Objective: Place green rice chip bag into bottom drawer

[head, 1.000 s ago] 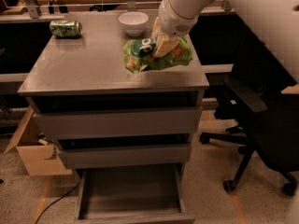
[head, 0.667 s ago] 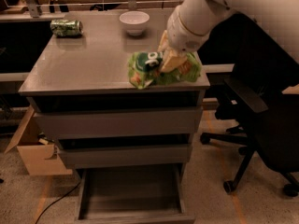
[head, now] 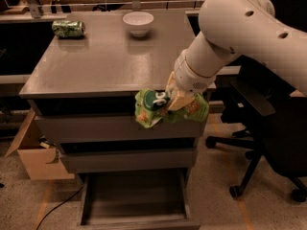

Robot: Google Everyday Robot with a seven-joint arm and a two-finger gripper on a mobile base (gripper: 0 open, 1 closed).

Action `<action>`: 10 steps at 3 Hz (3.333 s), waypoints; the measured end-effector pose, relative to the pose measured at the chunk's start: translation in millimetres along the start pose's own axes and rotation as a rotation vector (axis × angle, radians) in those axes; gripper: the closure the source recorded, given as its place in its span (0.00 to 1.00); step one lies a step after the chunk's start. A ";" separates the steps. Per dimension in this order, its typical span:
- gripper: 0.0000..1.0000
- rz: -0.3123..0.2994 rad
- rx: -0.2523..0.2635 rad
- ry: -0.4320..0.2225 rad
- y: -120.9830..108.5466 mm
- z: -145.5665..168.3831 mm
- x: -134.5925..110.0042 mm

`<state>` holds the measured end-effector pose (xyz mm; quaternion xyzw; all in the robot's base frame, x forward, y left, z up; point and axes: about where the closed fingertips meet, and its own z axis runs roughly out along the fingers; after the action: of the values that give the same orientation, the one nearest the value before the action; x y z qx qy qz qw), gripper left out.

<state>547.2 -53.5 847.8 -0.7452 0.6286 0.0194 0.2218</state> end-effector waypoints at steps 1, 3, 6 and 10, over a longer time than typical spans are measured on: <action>1.00 0.000 -0.004 -0.004 4.9 1.1 0.1; 1.00 0.011 -0.152 0.022 71.4 76.7 28.6; 1.00 0.024 -0.179 -0.016 95.8 143.3 63.3; 1.00 0.103 -0.178 -0.159 152.3 321.3 126.9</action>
Offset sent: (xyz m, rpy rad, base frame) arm -0.0597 -0.0075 -0.0997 -0.0808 0.1744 0.0446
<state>510.0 -74.2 472.6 -0.7247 0.6423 0.1458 0.2026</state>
